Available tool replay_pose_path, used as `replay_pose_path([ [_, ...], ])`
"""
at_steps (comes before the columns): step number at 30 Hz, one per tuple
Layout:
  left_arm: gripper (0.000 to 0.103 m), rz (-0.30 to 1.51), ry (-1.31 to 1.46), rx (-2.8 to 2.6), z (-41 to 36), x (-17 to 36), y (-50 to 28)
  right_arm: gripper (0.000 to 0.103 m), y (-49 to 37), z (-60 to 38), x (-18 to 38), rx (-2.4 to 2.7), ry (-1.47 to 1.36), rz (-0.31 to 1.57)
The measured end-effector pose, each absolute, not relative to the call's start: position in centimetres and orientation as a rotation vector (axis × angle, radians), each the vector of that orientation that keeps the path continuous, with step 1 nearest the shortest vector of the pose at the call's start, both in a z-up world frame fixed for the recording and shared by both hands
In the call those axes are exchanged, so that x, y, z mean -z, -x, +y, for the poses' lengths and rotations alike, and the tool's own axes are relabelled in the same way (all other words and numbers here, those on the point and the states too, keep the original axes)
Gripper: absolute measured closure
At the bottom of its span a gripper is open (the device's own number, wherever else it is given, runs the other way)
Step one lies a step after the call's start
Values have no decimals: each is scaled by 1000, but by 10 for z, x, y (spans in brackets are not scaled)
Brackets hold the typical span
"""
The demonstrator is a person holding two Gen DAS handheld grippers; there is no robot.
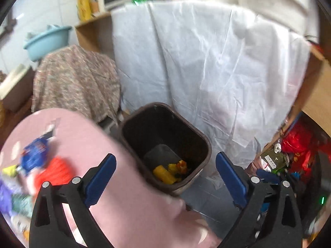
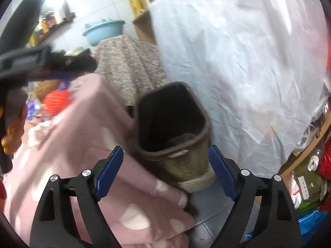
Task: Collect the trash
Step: 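Move both tools back over the table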
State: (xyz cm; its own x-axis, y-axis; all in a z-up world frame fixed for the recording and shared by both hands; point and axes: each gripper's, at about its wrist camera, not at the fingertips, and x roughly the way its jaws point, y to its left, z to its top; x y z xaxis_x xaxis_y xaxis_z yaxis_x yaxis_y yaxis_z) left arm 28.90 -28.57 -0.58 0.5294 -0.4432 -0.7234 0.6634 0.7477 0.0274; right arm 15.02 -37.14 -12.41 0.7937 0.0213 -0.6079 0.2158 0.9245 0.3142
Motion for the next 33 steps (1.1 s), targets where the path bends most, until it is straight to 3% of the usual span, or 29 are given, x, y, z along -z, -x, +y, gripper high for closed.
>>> replay_pose_path([
  [7, 5, 642, -266, 521, -181, -5, -248, 19, -149, -311, 93, -67, -336, 616],
  [17, 5, 625, -196, 290, -61, 2, -211, 15, -171, -226, 57, -236, -180, 635],
  [19, 5, 642, -172, 266, -44, 9, -207, 11, -180, -211, 49, -250, -133, 648],
  [33, 5, 655, -127, 227, -7, 18, -186, 12, -245, -132, 55, -351, 87, 784],
])
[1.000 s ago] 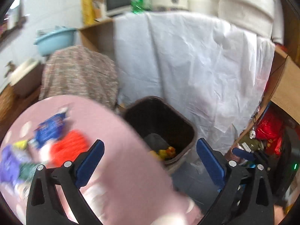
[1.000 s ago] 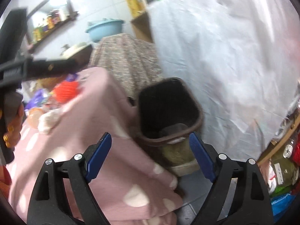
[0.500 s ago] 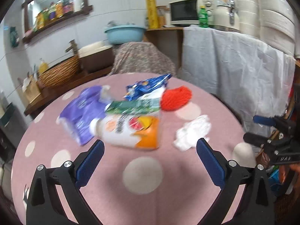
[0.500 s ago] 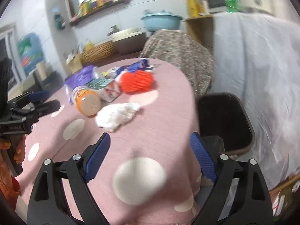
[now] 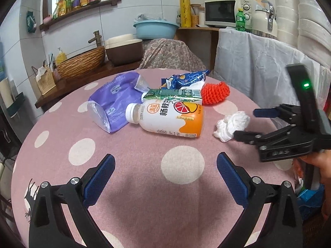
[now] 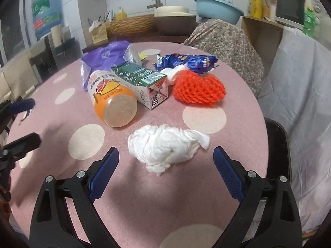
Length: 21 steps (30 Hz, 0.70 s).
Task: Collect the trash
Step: 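Move both tools back over the table, then grasp the white crumpled tissue with the right gripper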
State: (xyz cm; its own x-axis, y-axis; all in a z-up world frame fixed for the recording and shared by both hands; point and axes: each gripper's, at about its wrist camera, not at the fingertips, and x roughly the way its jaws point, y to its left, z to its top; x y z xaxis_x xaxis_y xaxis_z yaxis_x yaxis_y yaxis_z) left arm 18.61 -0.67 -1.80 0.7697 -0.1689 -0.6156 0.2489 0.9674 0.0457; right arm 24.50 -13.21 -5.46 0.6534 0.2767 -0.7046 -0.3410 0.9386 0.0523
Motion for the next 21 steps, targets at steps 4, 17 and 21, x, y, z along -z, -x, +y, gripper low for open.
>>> replay_pose_path([
  [4, 5, 649, -127, 233, -6, 16, -186, 29, -260, -117, 62, -350, 135, 817],
  [17, 5, 649, -135, 250, -12, 17, -188, 70, -261, -115, 69, -353, 129, 805],
  [21, 5, 651, -141, 252, -15, 17, -189, 73, -256, -119, 67, -369, 93, 794],
])
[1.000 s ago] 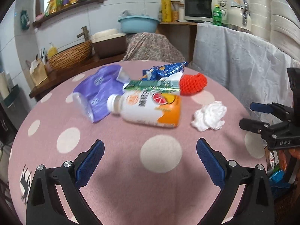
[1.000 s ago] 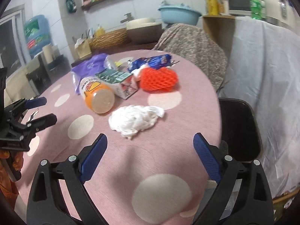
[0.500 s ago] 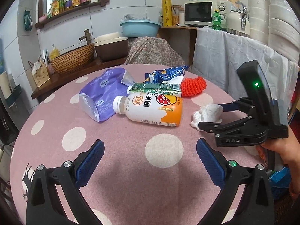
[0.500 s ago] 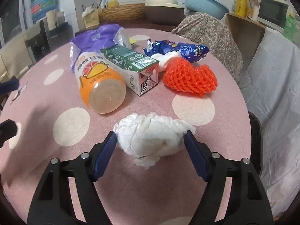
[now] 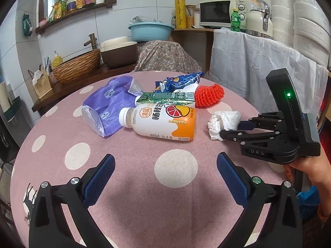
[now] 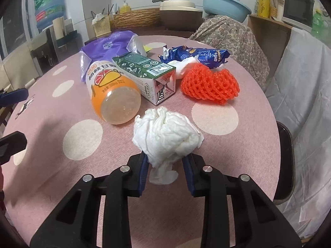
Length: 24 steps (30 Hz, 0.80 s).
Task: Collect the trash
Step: 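Grasp the white crumpled tissue with the right gripper, then grasp the red foam net with the left gripper while the right gripper holds the tissue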
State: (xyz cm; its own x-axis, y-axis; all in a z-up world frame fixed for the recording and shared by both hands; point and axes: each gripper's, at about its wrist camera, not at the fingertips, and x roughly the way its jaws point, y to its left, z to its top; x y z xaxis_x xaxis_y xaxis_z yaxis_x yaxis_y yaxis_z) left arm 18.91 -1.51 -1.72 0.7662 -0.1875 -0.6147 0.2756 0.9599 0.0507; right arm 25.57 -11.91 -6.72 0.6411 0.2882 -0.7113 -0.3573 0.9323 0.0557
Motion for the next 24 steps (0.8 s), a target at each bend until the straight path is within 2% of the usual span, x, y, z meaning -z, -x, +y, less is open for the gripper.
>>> replay_pose_path([
  [10, 5, 647, -194, 282, -37, 16, -195, 73, -228, -150, 51, -358, -2, 717],
  [24, 6, 640, -372, 408, -111, 12, -240, 73, -186, -221, 42, -260, -102, 668],
])
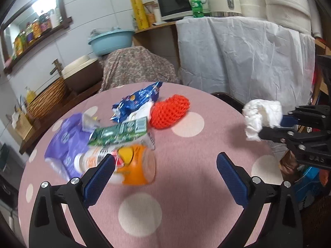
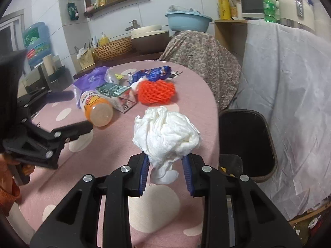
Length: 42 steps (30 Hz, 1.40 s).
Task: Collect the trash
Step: 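Grasp the red foam net with the left gripper while the right gripper holds the tissue, then release the red net and tissue into the brown bin with both grippers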
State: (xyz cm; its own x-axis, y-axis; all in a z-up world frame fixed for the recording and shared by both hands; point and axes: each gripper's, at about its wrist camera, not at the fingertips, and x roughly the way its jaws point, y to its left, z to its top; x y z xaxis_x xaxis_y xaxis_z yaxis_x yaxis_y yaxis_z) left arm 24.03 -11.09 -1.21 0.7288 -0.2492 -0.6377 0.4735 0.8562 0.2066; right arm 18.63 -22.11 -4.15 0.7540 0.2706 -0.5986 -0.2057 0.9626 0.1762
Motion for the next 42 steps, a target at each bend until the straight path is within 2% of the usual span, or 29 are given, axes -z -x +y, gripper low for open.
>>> replay_pose_path([
  [7, 15, 733, -430, 458, -136, 10, -315, 73, -181, -245, 49, -234, -140, 673],
  [16, 34, 842, -583, 517, -184, 37, -358, 73, -183, -265, 62, -213, -179, 691],
  [19, 54, 861, -627, 495, -193, 46, -364, 73, -183, -270, 63, -206, -185, 691],
  [20, 66, 864, -632, 482, -195, 49, -364, 73, -183, -271, 63, -203, -187, 689],
  [21, 74, 865, -628, 480, -196, 49, -365, 73, -182, -272, 63, -200, -189, 687],
  [24, 82, 853, -579, 478, -193, 42, -361, 73, -178, -275, 64, -191, -199, 681],
  [34, 85, 764, -311, 623, -182, 6, -305, 73, -162, -296, 66, -142, -273, 635],
  [42, 85, 788, -256, 763, -256, -7, -298, 73, -186, -342, 84, -38, -321, 663],
])
